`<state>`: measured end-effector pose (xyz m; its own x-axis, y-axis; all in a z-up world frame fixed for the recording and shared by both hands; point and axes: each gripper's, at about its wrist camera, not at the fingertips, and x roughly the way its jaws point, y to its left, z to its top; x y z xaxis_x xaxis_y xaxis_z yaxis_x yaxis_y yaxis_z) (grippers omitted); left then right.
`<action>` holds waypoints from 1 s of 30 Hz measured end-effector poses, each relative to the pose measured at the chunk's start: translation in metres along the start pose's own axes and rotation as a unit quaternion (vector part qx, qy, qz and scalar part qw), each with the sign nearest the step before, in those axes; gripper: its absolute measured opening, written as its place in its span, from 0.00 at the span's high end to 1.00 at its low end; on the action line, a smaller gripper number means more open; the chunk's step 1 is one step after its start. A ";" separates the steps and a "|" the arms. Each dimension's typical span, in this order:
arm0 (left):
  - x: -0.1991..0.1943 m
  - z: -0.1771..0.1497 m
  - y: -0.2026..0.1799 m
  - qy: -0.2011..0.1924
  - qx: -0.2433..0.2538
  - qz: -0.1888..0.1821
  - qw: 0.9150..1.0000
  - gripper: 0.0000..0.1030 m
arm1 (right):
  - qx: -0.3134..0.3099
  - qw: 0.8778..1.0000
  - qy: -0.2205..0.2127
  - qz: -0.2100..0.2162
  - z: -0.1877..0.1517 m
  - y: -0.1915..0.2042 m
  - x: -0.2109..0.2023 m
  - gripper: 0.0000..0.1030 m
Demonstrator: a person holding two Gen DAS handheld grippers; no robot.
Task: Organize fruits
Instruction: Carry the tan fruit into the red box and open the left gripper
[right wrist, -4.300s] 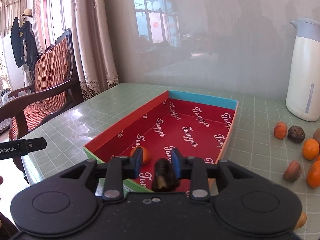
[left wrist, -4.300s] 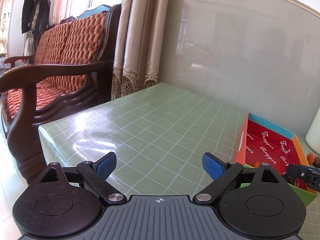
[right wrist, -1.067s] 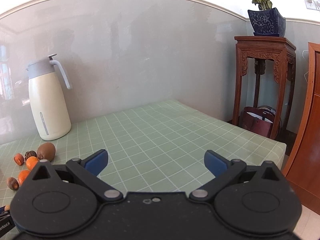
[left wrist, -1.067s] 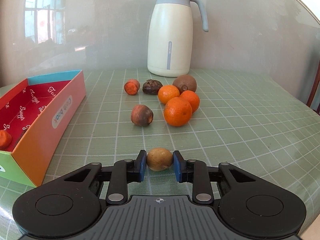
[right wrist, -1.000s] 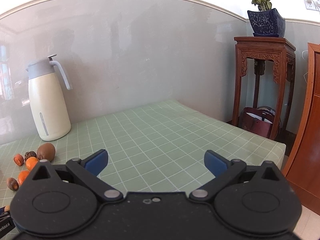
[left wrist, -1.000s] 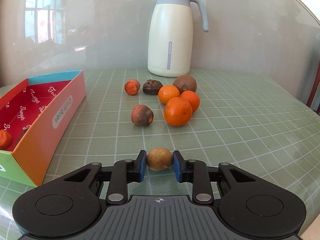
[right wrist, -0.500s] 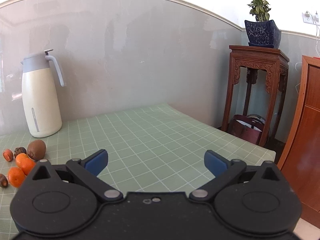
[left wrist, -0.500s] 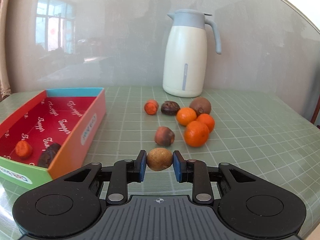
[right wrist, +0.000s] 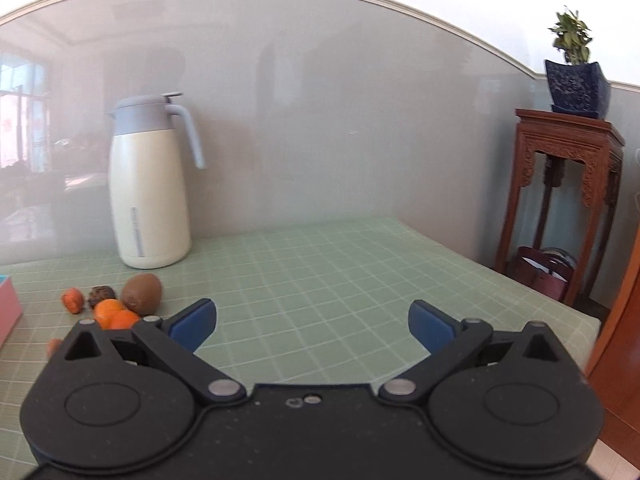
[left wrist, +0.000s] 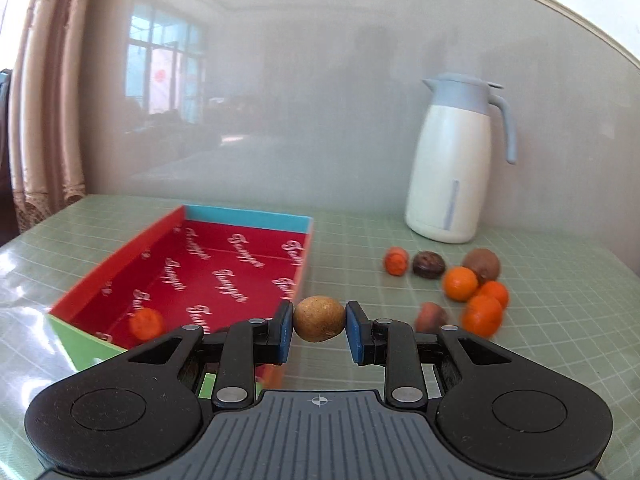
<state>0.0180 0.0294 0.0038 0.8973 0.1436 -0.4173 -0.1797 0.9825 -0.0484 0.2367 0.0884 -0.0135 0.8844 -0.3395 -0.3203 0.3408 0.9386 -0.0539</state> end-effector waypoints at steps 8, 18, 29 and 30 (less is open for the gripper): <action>0.005 0.005 0.042 0.008 -0.026 0.054 0.998 0.72 | -0.035 0.998 -0.005 0.048 -0.001 0.044 -0.007 0.00; 0.018 0.009 0.080 0.026 -0.034 0.099 0.994 0.72 | -0.052 0.995 -0.005 0.083 -0.001 0.076 -0.012 0.00; 0.029 0.006 0.093 0.051 -0.035 0.108 0.992 0.72 | -0.059 0.993 -0.004 0.106 -0.003 0.098 -0.016 0.00; 0.030 0.006 0.093 0.052 -0.033 0.107 0.992 0.72 | -0.059 0.992 -0.004 0.108 -0.003 0.099 -0.016 0.00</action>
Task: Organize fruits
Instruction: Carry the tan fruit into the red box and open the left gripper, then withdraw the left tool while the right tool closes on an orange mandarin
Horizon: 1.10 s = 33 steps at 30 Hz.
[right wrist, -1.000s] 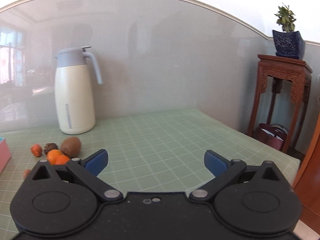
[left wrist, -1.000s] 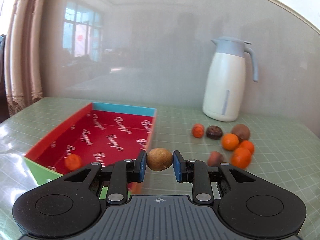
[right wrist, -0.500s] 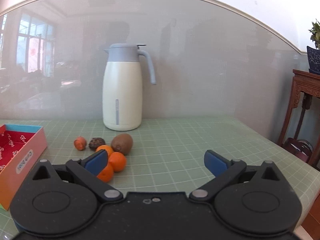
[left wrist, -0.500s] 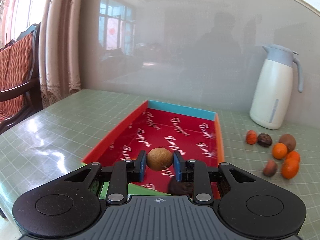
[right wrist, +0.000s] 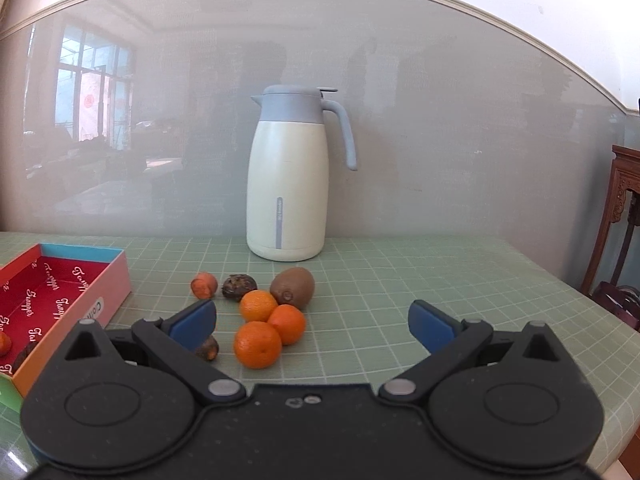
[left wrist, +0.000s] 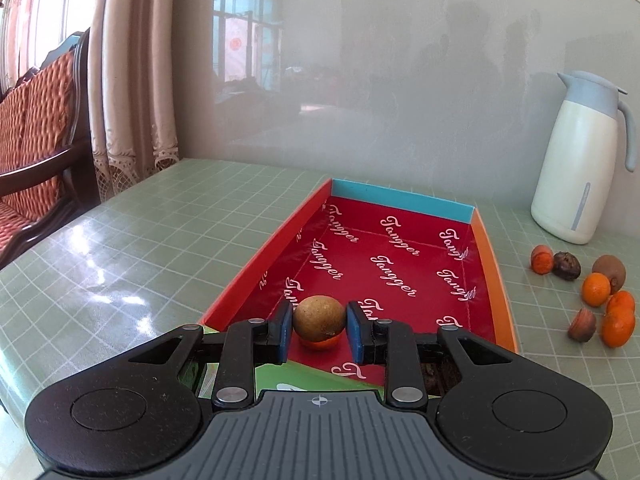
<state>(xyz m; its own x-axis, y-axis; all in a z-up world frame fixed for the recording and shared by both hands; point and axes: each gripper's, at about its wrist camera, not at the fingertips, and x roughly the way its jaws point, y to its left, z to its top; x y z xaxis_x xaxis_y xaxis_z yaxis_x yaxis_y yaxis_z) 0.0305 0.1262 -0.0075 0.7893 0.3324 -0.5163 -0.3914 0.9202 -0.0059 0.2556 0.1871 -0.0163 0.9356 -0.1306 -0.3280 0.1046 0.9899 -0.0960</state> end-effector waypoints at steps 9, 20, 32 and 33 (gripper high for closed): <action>0.006 0.005 0.000 0.007 0.003 0.004 1.000 0.69 | -0.005 1.000 0.003 0.012 -0.001 0.012 0.003 0.00; -0.004 0.007 0.004 -0.009 -0.014 0.009 1.000 0.20 | -0.008 1.000 0.014 0.015 -0.005 0.008 0.005 0.00; -0.039 0.009 0.026 -0.054 -0.013 0.029 0.998 0.12 | -0.002 0.999 0.030 0.036 -0.011 0.004 0.013 0.02; -0.040 0.009 0.029 -0.054 -0.014 0.028 0.998 0.12 | -0.002 0.999 0.032 0.039 -0.012 0.005 0.014 0.03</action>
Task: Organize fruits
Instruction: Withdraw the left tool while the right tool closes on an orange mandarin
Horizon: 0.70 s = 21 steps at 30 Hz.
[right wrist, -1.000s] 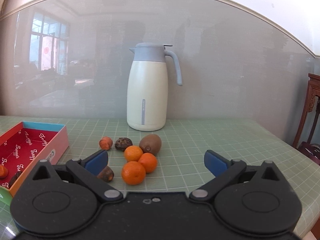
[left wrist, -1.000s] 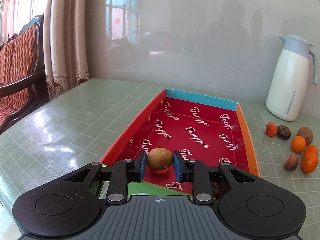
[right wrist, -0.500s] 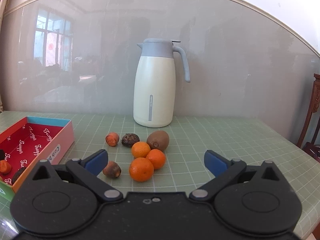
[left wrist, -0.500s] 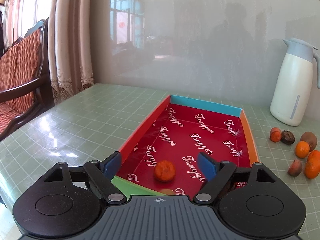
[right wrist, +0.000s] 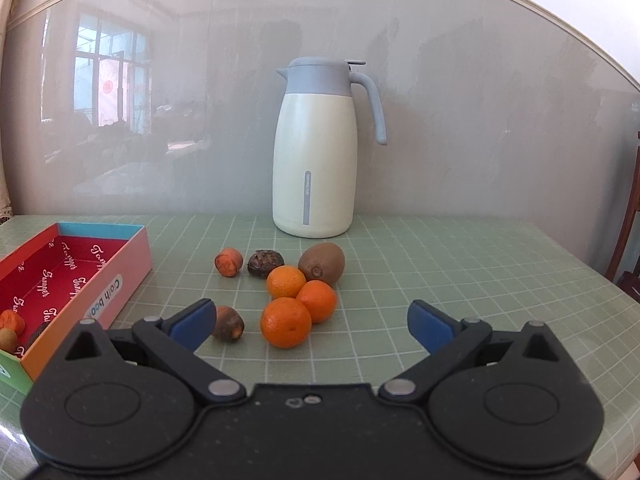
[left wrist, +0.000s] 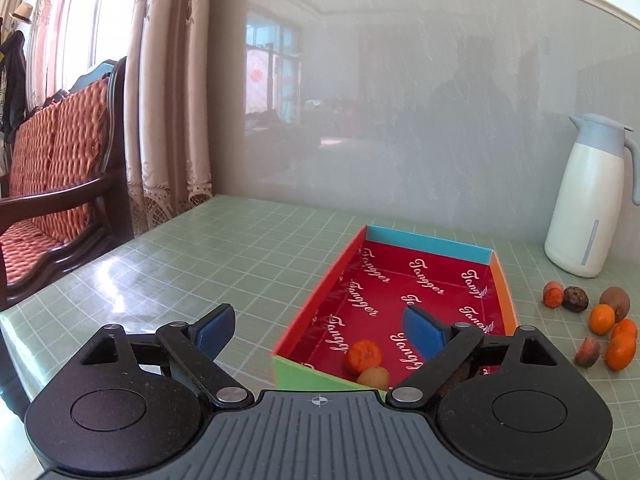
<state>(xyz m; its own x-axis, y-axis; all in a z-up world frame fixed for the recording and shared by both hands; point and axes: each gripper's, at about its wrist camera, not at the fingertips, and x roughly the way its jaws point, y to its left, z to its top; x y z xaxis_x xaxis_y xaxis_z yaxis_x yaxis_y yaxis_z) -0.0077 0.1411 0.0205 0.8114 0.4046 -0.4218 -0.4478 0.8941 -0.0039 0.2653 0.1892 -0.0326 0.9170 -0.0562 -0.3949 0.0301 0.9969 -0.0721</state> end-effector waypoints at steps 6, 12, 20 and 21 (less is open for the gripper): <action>-0.004 -0.001 0.013 0.001 -0.008 -0.004 1.000 0.11 | 0.014 0.999 0.023 0.027 0.000 0.004 0.013 0.27; -0.007 -0.001 0.026 -0.007 -0.010 0.006 1.000 0.11 | 0.047 0.997 0.048 0.043 0.001 0.003 0.030 0.36; -0.008 -0.004 0.046 -0.012 -0.018 0.027 0.999 0.10 | 0.089 0.993 0.073 0.038 0.001 -0.005 0.054 0.45; -0.008 -0.004 0.048 -0.011 -0.019 0.029 0.999 0.09 | 0.093 0.992 0.075 0.037 0.002 -0.005 0.056 0.46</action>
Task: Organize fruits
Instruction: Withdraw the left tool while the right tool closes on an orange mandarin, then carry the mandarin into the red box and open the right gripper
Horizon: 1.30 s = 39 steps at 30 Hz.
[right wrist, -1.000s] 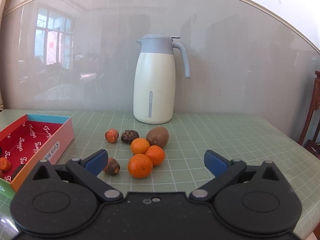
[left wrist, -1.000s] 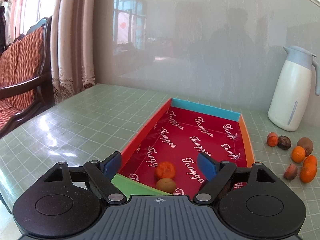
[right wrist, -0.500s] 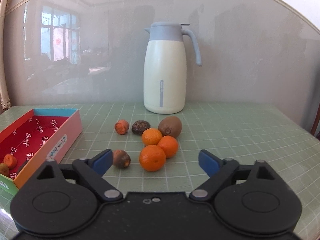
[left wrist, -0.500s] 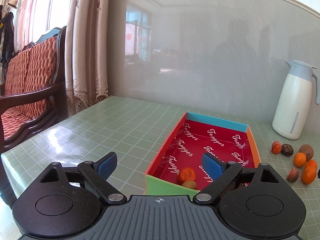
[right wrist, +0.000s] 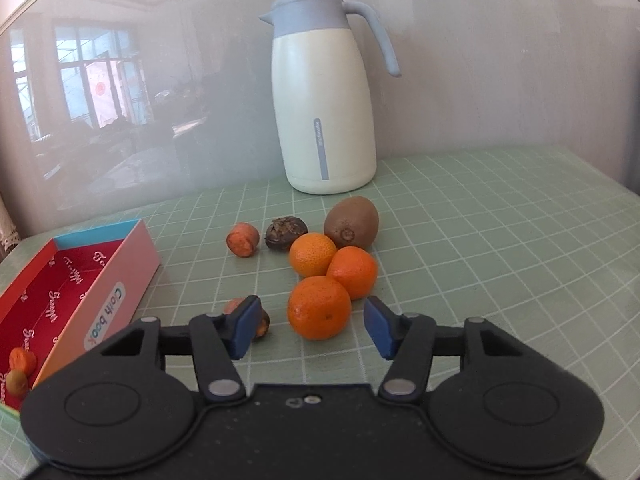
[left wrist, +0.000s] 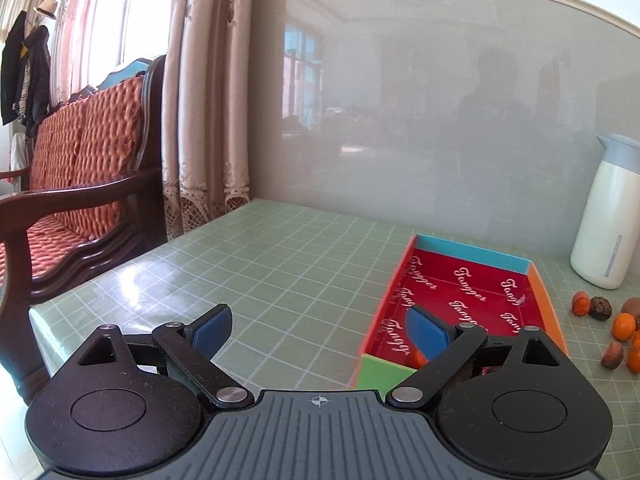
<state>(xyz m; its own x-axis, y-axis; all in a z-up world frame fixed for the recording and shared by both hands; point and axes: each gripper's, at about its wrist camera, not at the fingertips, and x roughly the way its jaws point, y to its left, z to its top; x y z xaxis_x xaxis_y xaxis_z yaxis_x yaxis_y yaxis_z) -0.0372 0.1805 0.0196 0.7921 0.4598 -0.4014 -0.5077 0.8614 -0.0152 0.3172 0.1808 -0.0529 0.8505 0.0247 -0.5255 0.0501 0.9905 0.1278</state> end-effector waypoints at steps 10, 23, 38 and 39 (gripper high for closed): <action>0.006 0.000 0.020 0.002 -0.022 0.021 1.000 0.09 | 0.013 1.000 0.016 -0.013 0.003 0.001 0.019 0.51; 0.009 0.000 0.042 0.005 -0.040 0.043 0.998 0.09 | 0.027 0.999 0.023 -0.013 0.002 0.004 0.030 0.60; 0.015 -0.002 0.056 0.019 -0.065 0.061 0.996 0.09 | 0.012 1.000 -0.006 0.022 0.007 0.012 0.011 0.61; 0.015 -0.002 0.056 0.019 -0.066 0.063 0.996 0.09 | 0.012 1.000 -0.006 0.026 0.008 0.014 0.011 0.61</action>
<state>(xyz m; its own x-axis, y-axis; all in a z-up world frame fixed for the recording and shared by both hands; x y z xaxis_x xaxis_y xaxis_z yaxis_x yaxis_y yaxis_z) -0.0550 0.2353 0.0107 0.7076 0.5511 -0.4423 -0.6436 0.7610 -0.0813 0.3311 0.1936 -0.0500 0.8584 0.0739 -0.5076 0.0180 0.9846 0.1738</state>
